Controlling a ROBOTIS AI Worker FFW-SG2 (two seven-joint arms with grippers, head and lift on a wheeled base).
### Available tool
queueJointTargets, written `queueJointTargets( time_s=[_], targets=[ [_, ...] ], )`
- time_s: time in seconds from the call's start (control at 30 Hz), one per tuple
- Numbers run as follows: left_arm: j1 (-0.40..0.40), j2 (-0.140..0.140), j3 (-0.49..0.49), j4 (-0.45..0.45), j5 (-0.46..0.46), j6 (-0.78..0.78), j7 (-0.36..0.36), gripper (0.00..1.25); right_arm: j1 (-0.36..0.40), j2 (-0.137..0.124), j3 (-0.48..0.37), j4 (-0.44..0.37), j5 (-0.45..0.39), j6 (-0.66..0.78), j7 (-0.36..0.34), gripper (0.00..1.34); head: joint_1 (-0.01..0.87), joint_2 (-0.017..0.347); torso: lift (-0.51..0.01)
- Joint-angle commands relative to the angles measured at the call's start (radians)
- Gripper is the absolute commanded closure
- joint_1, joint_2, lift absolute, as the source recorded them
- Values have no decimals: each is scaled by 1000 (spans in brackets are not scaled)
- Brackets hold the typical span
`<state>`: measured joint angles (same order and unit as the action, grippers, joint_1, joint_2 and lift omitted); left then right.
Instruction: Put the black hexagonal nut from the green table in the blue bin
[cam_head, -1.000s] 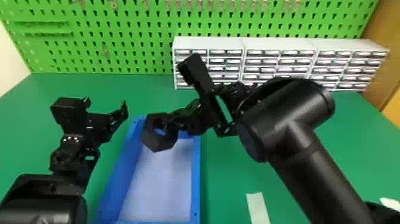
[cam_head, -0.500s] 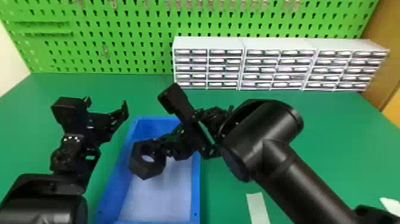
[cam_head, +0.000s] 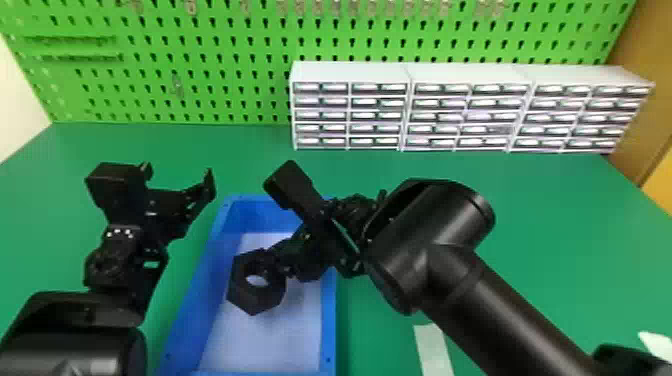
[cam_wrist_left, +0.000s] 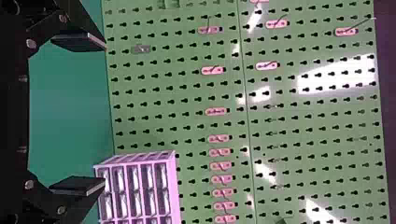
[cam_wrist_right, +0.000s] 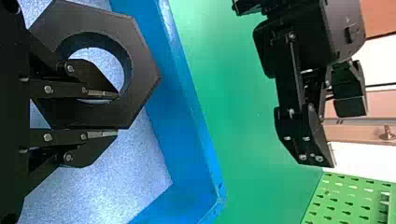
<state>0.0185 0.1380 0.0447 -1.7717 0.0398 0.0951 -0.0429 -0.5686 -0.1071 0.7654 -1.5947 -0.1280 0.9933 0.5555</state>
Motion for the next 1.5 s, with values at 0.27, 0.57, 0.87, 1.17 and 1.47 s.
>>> queueJointTargets(
  time_s=[0.27,0.57,0.87,1.17,1.47],
  targets=[
    [1,0,0,0,0,0,0,249,-13,-11,22,18,2,-4,-3,1111,686,52,-97],
    [1,0,0,0,0,0,0,249,-13,-13,23,19,8,-4,-3,903,686,52,-97],
    [0,0,0,1,0,0,0,248,-14,-17,17,19,8,-4,-3,499,686,52,-97],
    [0,0,-2,1,0,0,0,249,-16,-17,11,19,11,-4,-2,233,686,52,-97],
    [0,0,0,1,0,0,0,249,-2,-22,-55,12,-9,-30,-2,214,686,52,-97]
  ],
)
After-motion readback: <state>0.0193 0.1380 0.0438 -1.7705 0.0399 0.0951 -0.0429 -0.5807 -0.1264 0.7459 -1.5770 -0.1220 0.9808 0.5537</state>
